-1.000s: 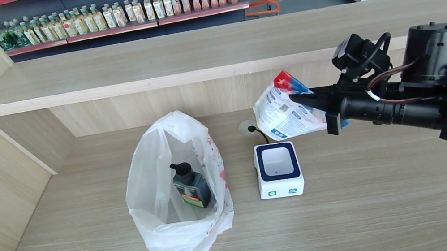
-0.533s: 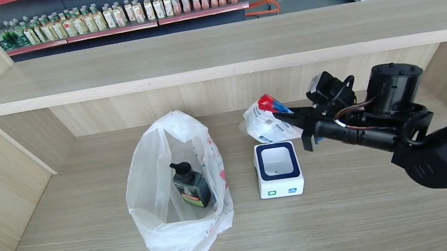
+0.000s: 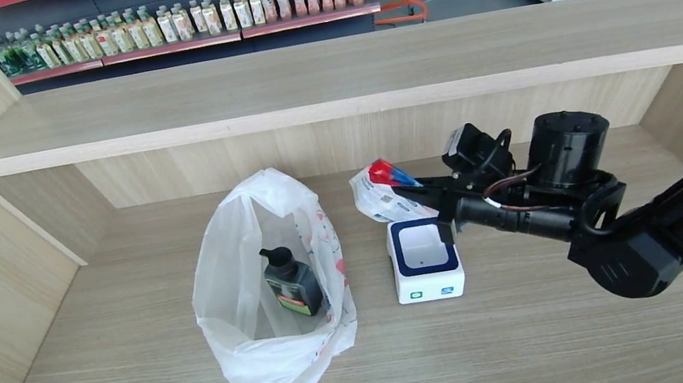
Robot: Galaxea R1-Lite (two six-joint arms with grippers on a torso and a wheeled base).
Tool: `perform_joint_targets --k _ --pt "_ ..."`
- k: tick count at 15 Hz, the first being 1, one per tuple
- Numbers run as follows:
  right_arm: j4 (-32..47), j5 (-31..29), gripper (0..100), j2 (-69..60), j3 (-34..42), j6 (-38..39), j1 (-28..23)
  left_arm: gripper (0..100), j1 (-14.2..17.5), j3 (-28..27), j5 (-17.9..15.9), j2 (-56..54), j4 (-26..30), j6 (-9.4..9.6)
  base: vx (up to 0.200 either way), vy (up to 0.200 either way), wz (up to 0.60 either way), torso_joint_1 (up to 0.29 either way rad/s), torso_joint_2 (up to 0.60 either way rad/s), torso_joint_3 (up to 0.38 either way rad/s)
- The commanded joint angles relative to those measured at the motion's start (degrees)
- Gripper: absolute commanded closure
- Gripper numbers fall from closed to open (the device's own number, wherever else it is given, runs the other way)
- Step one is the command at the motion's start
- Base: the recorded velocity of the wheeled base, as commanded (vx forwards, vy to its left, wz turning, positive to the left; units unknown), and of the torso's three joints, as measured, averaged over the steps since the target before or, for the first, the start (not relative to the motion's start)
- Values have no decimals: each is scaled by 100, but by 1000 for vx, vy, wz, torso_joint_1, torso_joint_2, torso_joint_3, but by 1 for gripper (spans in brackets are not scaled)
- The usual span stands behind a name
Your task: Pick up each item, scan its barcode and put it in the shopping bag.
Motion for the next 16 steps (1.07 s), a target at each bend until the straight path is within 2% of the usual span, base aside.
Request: perform_joint_targets --k 1,6,9,16 --pt "5 6 100 -184 49 32 81 0 1 1 1 -2 0 2 0 0 0 0 0 0" --pt "-21 -3 100 -430 339 32 152 0 1 1 1 -2 0 2 0 0 0 0 0 0" --pt "-48 -3 100 -553 753 5 11 0 1 1 1 -2 0 2 0 0 0 0 0 0" --pt "146 -3 100 -1010 840 146 46 0 1 10 1 6 0 2 0 0 0 0 0 0"
